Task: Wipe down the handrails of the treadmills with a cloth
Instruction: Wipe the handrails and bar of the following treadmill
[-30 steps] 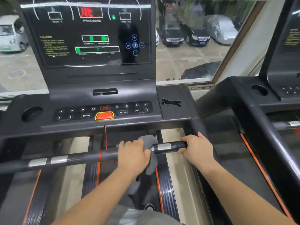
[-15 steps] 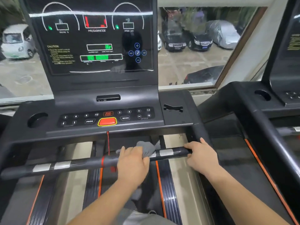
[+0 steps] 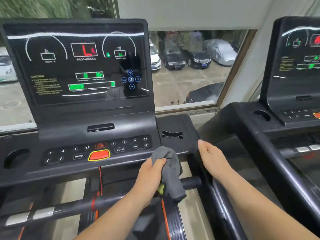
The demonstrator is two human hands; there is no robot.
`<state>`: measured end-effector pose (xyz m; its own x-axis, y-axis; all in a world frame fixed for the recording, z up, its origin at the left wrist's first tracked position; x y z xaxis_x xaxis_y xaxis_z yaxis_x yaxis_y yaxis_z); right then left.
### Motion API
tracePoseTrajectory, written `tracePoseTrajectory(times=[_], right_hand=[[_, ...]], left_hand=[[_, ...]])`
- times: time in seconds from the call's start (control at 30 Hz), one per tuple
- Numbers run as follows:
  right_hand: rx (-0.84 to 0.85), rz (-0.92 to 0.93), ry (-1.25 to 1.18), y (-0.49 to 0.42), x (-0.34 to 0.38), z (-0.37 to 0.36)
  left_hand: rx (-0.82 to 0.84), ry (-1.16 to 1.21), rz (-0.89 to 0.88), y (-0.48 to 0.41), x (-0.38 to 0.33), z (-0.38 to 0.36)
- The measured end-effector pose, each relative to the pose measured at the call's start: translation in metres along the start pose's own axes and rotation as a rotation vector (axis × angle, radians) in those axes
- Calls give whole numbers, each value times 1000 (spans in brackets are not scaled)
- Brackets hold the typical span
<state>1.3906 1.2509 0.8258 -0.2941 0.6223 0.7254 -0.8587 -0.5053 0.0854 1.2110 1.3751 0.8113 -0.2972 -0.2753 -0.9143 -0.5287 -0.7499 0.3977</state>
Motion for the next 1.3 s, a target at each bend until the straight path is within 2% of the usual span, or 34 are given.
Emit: tracePoseTrajectory(times=[0.13, 0.23, 0.27, 0.3, 0.4, 0.43, 0.5, 0.57, 0.67, 0.77, 0.87, 0.93, 1.03, 1.13, 1.2, 1.3], right_hand=[[85, -7, 38, -24, 10, 11], [143, -73, 157, -54, 4, 3], [153, -98, 175, -65, 2, -2], [162, -122, 187, -76, 1, -6], [141, -198, 215, -106, -2, -17], [130, -218, 247, -114, -5, -21], [126, -251, 343, -125, -12, -27], [132, -279, 385, -133, -21, -30], [142, -283, 408, -141, -22, -27], [152, -319, 412, -139, -18, -30], [141, -351, 428, -133, -12, -35], [133, -367, 423, -132, -12, -36], [125, -371, 390, -131, -13, -35], [127, -353, 372, -133, -15, -34], [119, -362, 383, -133, -15, -34], [122, -377, 392, -132, -14, -35]], left_hand=[[-76, 40, -8, -20, -18, -5], [-98, 58, -167, -39, -58, -4], [-108, -7, -250, -46, -73, -6], [-116, -145, -371, -54, -87, -9], [-164, -846, -814, -83, -100, -33], [-123, -1036, -885, -97, -90, -44], [100, -1342, -862, -116, -60, -67], [321, -1523, -766, -130, -33, -84], [399, -1585, -810, -161, -33, -98], [462, -1516, -790, -207, -54, -103], [453, -1443, -703, -242, -68, -112], [426, -1439, -707, -250, -69, -118], [445, -1421, -806, -223, -59, -112], [548, -1393, -937, -189, -48, -90], [630, -1380, -979, -196, -47, -80], [567, -1399, -944, -231, -61, -89]])
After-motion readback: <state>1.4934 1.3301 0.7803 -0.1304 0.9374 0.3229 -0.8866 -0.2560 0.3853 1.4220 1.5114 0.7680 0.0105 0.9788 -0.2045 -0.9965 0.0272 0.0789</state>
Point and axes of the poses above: each hand's wrist, its own y-axis away from the middle knuckle, its own z-axis out of the back of the hand, x = y × z, the point moved 1 cm from there along -y, towards the middle knuckle, and after that the axes turned 7 degrees about -x, right-handed, at the moved point
